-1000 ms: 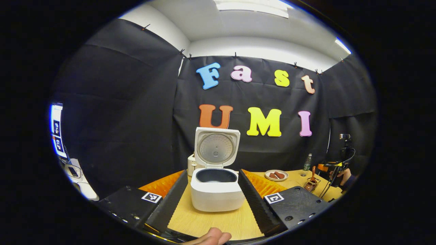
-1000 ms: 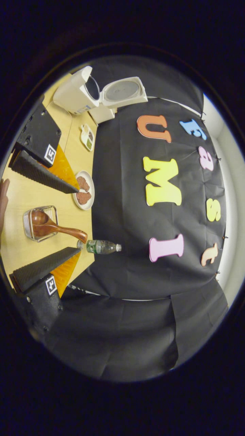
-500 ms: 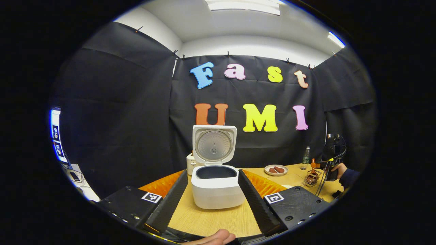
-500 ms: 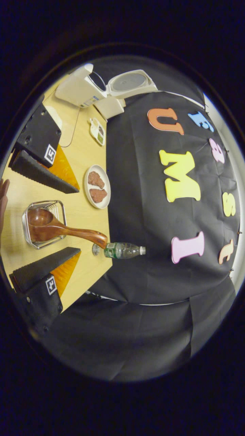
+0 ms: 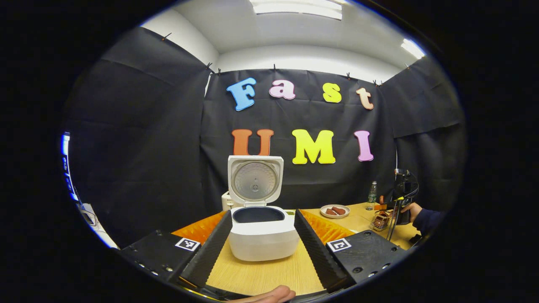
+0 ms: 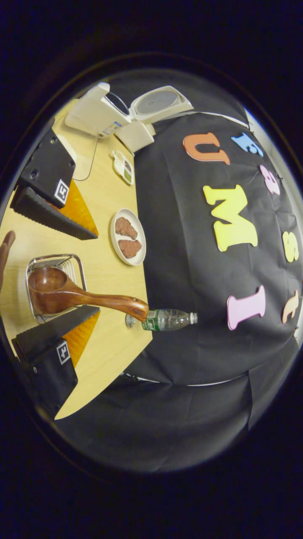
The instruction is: Close the left gripper, press the button to open the rice cooker; take a wooden spoon from the chopstick holder with the right hand, scoop a spoonful of rice and pour it into the rice cooker, then put the wooden spoon back into the chopstick holder.
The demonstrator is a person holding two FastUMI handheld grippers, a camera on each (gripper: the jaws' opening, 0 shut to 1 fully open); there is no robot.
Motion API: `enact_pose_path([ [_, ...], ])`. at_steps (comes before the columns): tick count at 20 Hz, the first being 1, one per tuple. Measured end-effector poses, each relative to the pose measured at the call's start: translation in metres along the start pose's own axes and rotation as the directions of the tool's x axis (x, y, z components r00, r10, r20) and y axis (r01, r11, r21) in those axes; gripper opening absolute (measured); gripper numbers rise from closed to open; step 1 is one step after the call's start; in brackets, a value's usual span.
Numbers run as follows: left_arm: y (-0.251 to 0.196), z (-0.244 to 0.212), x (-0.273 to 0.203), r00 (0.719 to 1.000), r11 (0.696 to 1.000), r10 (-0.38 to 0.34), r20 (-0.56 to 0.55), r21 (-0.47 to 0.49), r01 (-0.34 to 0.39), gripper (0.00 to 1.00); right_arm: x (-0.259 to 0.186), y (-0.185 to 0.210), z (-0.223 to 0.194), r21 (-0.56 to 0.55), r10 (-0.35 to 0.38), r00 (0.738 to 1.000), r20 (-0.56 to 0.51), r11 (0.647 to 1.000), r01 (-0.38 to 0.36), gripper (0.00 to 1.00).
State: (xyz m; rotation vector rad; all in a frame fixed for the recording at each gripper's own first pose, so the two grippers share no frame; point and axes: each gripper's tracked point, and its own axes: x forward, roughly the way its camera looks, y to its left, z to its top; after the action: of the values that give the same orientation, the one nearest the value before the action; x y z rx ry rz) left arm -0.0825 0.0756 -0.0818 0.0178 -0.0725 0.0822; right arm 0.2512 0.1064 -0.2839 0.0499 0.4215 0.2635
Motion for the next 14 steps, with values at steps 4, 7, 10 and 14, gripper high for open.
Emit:
enact_pose_path([
  [4, -0.023, -0.006, 0.009, 0.999, 0.999, -0.050, -0.006, 0.001, 0.050, 0.94, -0.003, -0.011, 0.005, 0.025, 0.023, 0.999, 0.026, 0.999, -0.023, 0.99],
  [7, -0.033, -0.013, 0.013, 0.998, 0.998, -0.060, -0.026, 0.002, 0.060, 0.94, 0.007, -0.019, 0.004, 0.069, 0.028, 1.000, 0.008, 0.997, -0.028, 0.97],
  [10, -0.048, -0.016, 0.017, 0.996, 0.996, -0.085, -0.022, -0.004, 0.084, 0.94, 0.024, -0.018, -0.004, 0.081, 0.051, 0.998, -0.048, 0.996, -0.047, 0.94],
  [14, -0.061, -0.026, 0.019, 0.994, 0.995, -0.104, -0.040, 0.008, 0.104, 0.94, 0.045, -0.023, -0.011, 0.113, 0.022, 0.992, -0.120, 0.994, -0.008, 0.70],
])
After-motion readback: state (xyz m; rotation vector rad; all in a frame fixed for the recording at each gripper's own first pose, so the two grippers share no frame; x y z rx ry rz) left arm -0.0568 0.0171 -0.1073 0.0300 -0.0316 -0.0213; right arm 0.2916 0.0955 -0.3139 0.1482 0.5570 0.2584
